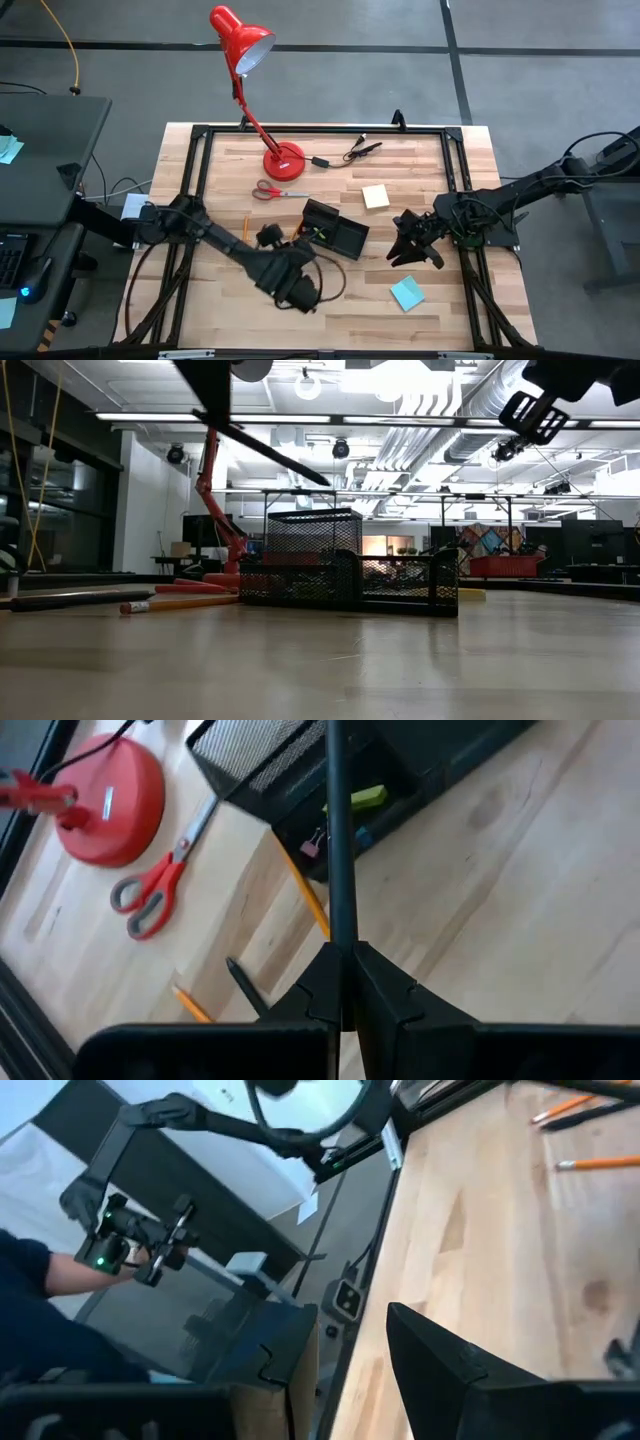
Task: Pick and place office supplies into organizer
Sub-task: Put the right black pen into the black desk organizer
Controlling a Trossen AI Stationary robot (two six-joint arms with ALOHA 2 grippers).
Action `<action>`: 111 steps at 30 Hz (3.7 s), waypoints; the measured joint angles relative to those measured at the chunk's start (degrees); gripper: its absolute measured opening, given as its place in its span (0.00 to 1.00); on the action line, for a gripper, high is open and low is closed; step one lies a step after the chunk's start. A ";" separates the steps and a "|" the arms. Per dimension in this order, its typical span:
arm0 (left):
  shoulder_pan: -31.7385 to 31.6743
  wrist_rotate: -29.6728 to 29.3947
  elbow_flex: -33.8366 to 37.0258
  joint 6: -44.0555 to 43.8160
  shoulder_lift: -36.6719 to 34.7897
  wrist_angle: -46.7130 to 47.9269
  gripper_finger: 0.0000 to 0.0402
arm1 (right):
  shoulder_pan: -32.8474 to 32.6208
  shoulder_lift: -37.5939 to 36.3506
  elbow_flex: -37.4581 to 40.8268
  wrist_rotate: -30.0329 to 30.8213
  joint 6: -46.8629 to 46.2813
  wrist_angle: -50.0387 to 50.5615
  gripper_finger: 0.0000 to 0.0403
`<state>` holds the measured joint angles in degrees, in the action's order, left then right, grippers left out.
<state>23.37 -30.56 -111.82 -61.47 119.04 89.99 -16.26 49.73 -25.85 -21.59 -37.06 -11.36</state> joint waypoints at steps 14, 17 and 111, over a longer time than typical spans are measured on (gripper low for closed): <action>-11.62 12.10 -10.77 19.34 0.00 0.03 0.00 | -10.88 -0.04 0.00 1.87 1.38 0.38 0.29; -13.74 15.40 -12.95 21.28 0.00 0.01 0.00 | -12.25 -0.04 0.00 4.30 2.59 0.38 0.29; -11.68 11.52 -2.87 78.47 -5.37 -115.58 0.00 | -10.35 -1.18 0.00 10.38 -0.51 -4.10 0.29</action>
<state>11.70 -19.04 -114.69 17.00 113.67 -25.59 -26.61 48.56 -25.85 -11.20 -37.56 -15.46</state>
